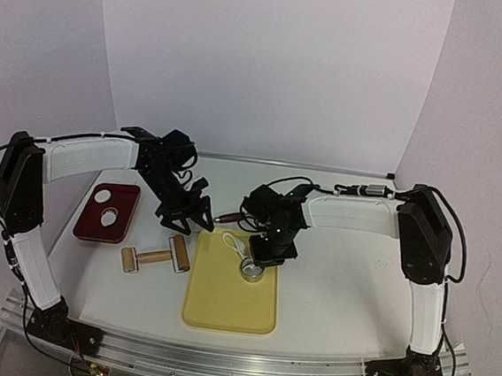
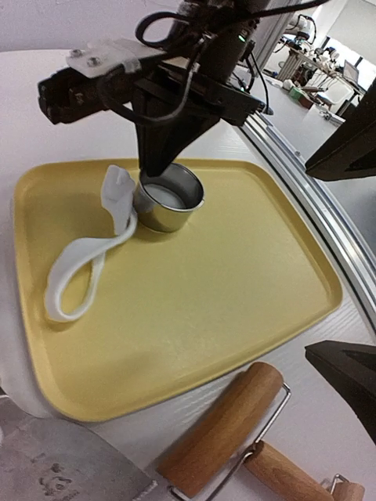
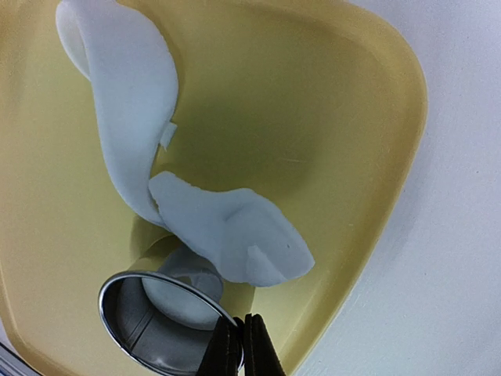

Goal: Roll out the dumpling wrappers from the dough

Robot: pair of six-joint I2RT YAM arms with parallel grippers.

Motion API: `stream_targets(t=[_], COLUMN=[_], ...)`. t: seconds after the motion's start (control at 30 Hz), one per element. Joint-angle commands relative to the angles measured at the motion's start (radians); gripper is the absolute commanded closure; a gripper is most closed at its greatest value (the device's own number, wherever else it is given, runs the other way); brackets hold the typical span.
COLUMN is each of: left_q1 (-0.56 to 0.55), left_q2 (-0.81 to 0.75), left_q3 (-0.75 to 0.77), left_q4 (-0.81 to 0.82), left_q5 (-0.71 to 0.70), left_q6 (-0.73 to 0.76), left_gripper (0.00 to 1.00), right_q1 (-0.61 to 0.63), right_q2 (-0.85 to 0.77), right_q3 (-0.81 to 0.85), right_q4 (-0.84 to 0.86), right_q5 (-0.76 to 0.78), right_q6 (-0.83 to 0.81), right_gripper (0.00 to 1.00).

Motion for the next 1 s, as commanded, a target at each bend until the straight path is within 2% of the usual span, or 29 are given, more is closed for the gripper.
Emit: stream_targets(t=[0.0, 0.17, 0.3, 0.43, 0.57, 0.77, 0.97], left_q1=[0.001, 0.002, -0.006, -0.020, -0.047, -0.102, -0.122], left_q2=[-0.139, -0.213, -0.222, -0.234, -0.207, -0.165, -0.120], left_q3=[-0.080, -0.251, -0.318, -0.350, -0.371, -0.461, -0.483], left_q4=[0.108, 0.419, 0.521, 0.566, 0.531, 0.600, 0.655], left_q5=[0.007, 0.075, 0.084, 0.111, 0.128, 0.143, 0.142], left_q6=[-0.051, -0.215, -0.278, -0.257, -0.218, -0.281, -0.313], left_gripper=[0.28, 0.27, 0.27, 0.28, 0.27, 0.26, 0.24], right_q1=[-0.007, -0.006, -0.001, 0.022, 0.033, 0.054, 0.084], right_q2=[-0.060, -0.084, -0.079, -0.085, -0.081, -0.058, -0.030], right_q3=[0.006, 0.020, 0.021, 0.029, 0.037, 0.057, 0.078], right_q4=[-0.015, -0.012, 0.012, 0.026, 0.025, 0.027, 0.026], right_q5=[0.014, -0.040, -0.148, -0.206, -0.208, -0.184, -0.168], right_q6=[0.004, -0.033, -0.104, -0.128, -0.112, -0.060, -0.015], right_gripper=[1.00, 1.00, 1.00, 1.00, 1.00, 1.00, 1.00])
